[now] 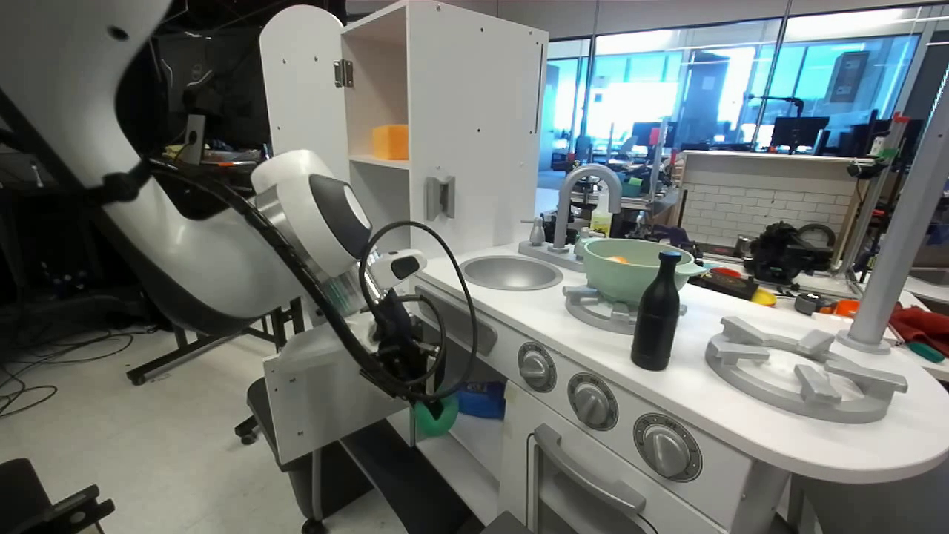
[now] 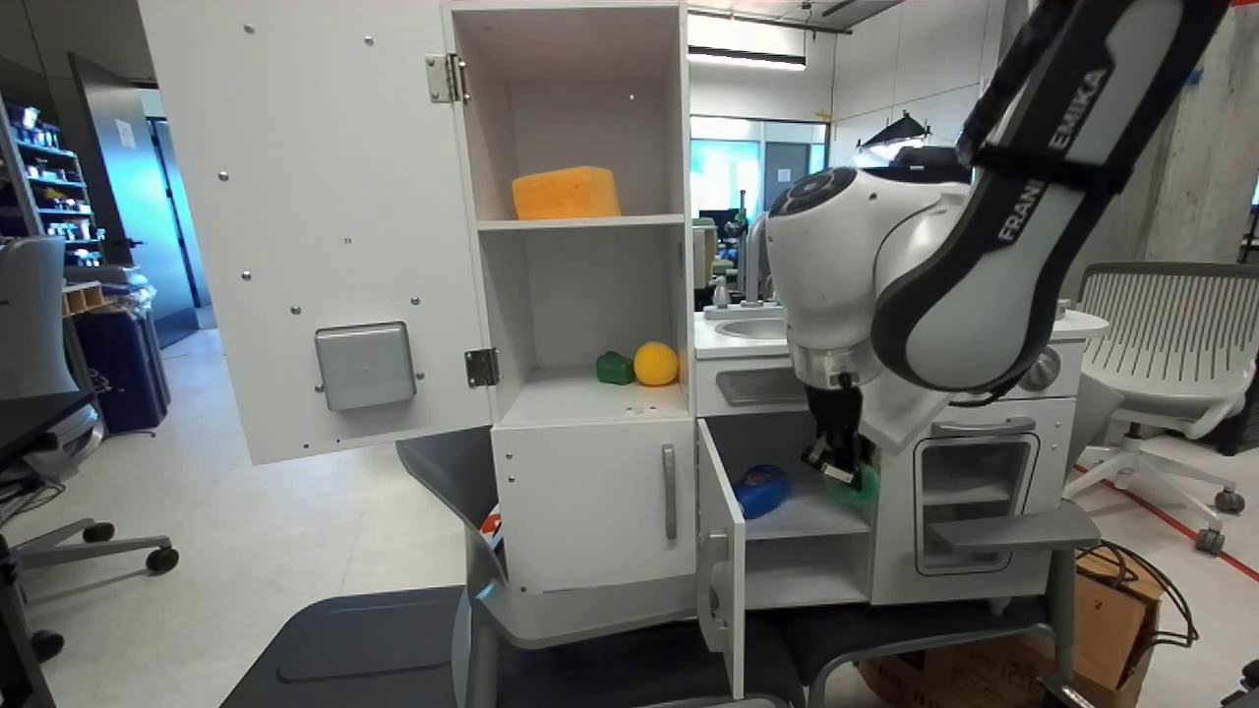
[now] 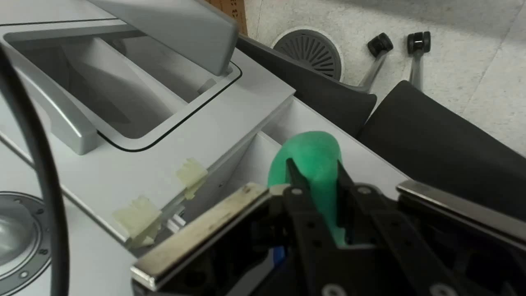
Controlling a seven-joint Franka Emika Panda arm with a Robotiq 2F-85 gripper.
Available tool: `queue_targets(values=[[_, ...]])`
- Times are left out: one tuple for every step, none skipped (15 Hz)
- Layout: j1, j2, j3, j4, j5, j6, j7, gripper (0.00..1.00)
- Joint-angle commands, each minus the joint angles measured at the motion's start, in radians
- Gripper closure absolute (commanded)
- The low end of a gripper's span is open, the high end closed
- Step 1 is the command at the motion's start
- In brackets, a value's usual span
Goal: Open the bottom door of cabinet, pick up the blue bottle and light green object and put them in the bottom compartment.
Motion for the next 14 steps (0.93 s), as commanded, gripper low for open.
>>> queue_targets(values=[[0.030, 0.149, -0.056, 0.157, -0.003, 0.008, 0.017, 0.96], [0.039, 0.174, -0.065, 0.190, 0.001, -0.001, 0.019, 0.96], [0.044, 0.201, -0.073, 0.221, 0.004, -0.006, 0.020, 0.96], [0.050, 0.229, -0.085, 0.252, 0.001, -0.001, 0.026, 0.96], [0.060, 0.244, -0.092, 0.276, 0.002, -0.011, 0.026, 0.96], [0.068, 0.264, -0.099, 0.300, 0.001, -0.012, 0.028, 0.96], [0.078, 0.285, -0.107, 0.324, -0.001, -0.015, 0.030, 0.96], [0.090, 0.295, -0.112, 0.342, -0.001, -0.023, 0.027, 0.96], [0.102, 0.314, -0.119, 0.363, -0.005, -0.025, 0.030, 0.96], [0.115, 0.330, -0.128, 0.381, -0.008, -0.029, 0.033, 0.96], [0.126, 0.341, -0.135, 0.396, -0.009, -0.035, 0.030, 0.96], [0.135, 0.357, -0.144, 0.411, -0.012, -0.037, 0.031, 0.96], [0.144, 0.366, -0.152, 0.423, -0.014, -0.045, 0.030, 0.96], [0.150, 0.378, -0.158, 0.437, -0.015, -0.054, 0.028, 0.96]])
